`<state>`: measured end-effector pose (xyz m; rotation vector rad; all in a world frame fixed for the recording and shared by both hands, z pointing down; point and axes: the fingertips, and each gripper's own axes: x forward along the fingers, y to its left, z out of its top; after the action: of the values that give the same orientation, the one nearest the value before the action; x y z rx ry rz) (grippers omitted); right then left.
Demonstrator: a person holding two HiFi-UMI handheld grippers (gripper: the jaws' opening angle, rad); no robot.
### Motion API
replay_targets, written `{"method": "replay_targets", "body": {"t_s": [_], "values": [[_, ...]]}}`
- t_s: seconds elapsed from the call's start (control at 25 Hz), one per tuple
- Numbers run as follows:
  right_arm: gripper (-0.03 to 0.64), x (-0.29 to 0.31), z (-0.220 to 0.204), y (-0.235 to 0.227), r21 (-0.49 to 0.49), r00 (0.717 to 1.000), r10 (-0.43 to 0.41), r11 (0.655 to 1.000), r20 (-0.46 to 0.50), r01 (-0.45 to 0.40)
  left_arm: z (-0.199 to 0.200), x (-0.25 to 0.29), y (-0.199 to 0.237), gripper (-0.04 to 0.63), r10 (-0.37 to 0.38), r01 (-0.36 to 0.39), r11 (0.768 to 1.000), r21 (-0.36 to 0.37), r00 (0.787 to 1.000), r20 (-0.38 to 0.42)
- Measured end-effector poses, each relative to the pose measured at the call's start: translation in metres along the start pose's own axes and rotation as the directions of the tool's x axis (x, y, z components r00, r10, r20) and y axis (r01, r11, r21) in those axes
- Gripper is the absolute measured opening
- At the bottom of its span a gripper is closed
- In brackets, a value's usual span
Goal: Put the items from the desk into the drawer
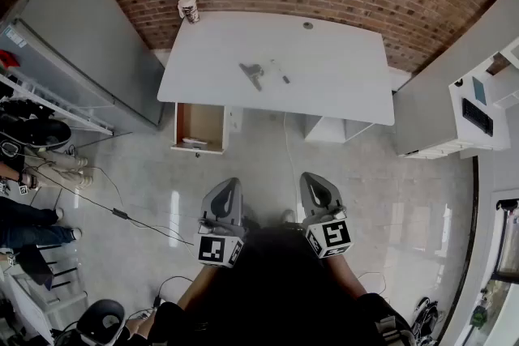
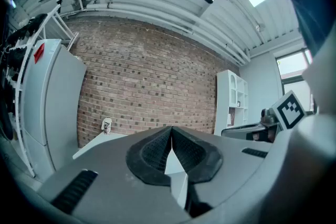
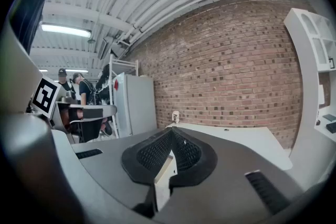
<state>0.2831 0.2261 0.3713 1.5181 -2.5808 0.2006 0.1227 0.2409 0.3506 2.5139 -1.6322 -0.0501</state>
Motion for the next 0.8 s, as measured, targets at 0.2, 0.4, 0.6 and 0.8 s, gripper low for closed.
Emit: {"method": "replay_targets", "body": {"t_s": [0.2,0.4,0.6,0.8], "values": [[-0.002,0.002,-0.002,0.003,-0.004,1.0,0.006,1.0,-0.002,-0.006,-0.003,0.001,0.001,0.005,-0.003,0.003,1.0,-0.003,1.0,-0.002],[-0.002,0.005,-0.003,0.006,-0.012,1.0,0.009,1.0,0.001,-0.009,-0.003,0.001,0.004,0.005,-0.007,0.007,1.0,-0.004,1.0,-0.005],[0.0,0.01,0.003,0.011,0.007,0.999,0.021,1.0,0.031,-0.021,-0.003,0.0,0.011,0.005,-0.009,0.008,1.0,-0.005,1.0,-0.008],[0.002,0.016,0.003,0.017,0.008,0.999,0.015,1.0,0.04,-0.015,-0.002,-0.002,0.02,0.005,-0.015,0.015,1.0,-0.011,1.0,-0.006]]}}
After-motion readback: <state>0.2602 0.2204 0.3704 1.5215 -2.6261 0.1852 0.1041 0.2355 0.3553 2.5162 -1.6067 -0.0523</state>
